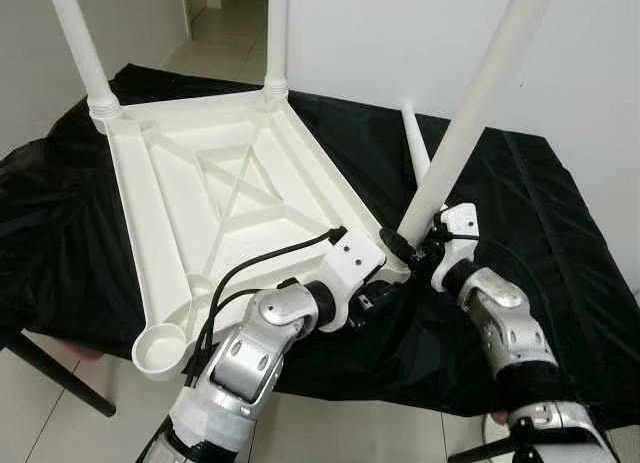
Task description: Building children table
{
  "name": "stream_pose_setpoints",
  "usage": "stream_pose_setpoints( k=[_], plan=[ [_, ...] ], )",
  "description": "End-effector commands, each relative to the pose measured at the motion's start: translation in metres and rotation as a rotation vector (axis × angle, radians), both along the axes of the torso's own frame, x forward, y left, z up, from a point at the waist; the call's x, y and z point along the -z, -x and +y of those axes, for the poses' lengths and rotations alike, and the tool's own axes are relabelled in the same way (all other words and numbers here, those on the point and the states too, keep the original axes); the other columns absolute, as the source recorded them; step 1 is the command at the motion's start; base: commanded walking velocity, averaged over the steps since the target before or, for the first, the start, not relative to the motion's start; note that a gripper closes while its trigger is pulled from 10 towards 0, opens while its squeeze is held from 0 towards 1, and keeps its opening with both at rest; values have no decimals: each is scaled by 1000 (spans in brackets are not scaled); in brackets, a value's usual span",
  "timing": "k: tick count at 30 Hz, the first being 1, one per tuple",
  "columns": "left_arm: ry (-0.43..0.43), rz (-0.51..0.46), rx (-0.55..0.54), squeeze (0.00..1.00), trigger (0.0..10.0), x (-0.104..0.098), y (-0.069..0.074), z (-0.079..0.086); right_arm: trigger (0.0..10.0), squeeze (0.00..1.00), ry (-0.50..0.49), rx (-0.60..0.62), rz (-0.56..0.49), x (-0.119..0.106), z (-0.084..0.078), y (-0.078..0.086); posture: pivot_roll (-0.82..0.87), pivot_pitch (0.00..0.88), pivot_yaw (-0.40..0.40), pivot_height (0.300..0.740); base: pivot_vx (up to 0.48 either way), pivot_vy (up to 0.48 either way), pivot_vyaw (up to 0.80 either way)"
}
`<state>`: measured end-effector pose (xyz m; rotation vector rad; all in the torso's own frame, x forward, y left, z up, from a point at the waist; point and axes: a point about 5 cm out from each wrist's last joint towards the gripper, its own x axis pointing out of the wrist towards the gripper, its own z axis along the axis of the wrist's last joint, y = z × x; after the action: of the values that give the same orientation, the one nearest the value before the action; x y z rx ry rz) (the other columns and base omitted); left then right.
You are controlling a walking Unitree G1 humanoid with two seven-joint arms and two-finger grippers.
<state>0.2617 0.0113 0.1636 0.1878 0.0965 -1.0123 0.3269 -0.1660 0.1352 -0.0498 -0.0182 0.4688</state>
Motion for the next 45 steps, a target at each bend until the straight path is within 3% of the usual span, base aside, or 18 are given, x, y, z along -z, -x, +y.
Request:
stream_pose_setpoints(
  k=[1,3,5,7,11,14,22,23,24,29,33,38,39,40,45],
  plan=[
    [12,-7,-21,0,10000,-3,0,-3,10000,0,14,63,57,10,0,2,121,46,-89,740,0,0,0],
    [16,-7,-19,0,10000,-4,0,-3,10000,0,-17,237,78,13,2,4,116,52,-89,740,0,0,0],
    [17,-6,-18,0,10000,-4,0,-3,10000,0,-23,297,82,13,2,6,116,52,-89,740,0,0,0],
    [23,-6,-17,0,10000,-4,0,-5,10000,0,6,547,98,18,-1,16,117,56,-94,740,0,0,0],
    [26,-4,-19,0,10000,-4,0,-5,10000,0,-34,604,109,19,10,26,119,58,-98,740,0,0,0],
    [28,-1,-20,0,10000,-4,1,-5,10000,0,-44,556,99,16,21,28,122,59,-101,740,0,0,0],
    [32,2,-18,0,10000,-4,2,-6,10000,0,-58,594,102,11,17,28,120,60,-104,740,0,0,0],
    [32,2,-19,0,10000,-4,2,-6,10000,976,-65,586,97,10,18,29,120,60,-104,740,0,0,0],
    [31,2,-20,0,10000,-4,2,-5,10000,1000,-76,574,90,8,20,29,121,61,-105,740,0,0,0],
    [30,3,-20,0,10000,-4,2,-5,10000,1000,-114,518,64,1,23,28,122,60,-104,740,0,0,0],
    [30,3,-19,0,10000,-4,2,-5,10000,1000,-133,486,67,-4,14,22,124,62,-107,740,0,0,0],
    [45,6,-17,0,10000,-6,2,-5,10000,984,-111,325,54,-14,6,13,124,61,-106,740,0,0,0],
    [48,7,-17,0,10000,-7,2,-5,10000,0,-110,269,50,-17,6,11,127,59,-104,740,0,0,0],
    [45,5,-17,0,10000,-7,2,-5,10000,0,-91,192,30,-20,6,10,128,57,-103,740,0,0,0],
    [39,3,-19,0,10000,-6,1,-4,10000,0,-28,93,-25,-25,4,9,127,56,-101,740,0,0,0]
  ],
)
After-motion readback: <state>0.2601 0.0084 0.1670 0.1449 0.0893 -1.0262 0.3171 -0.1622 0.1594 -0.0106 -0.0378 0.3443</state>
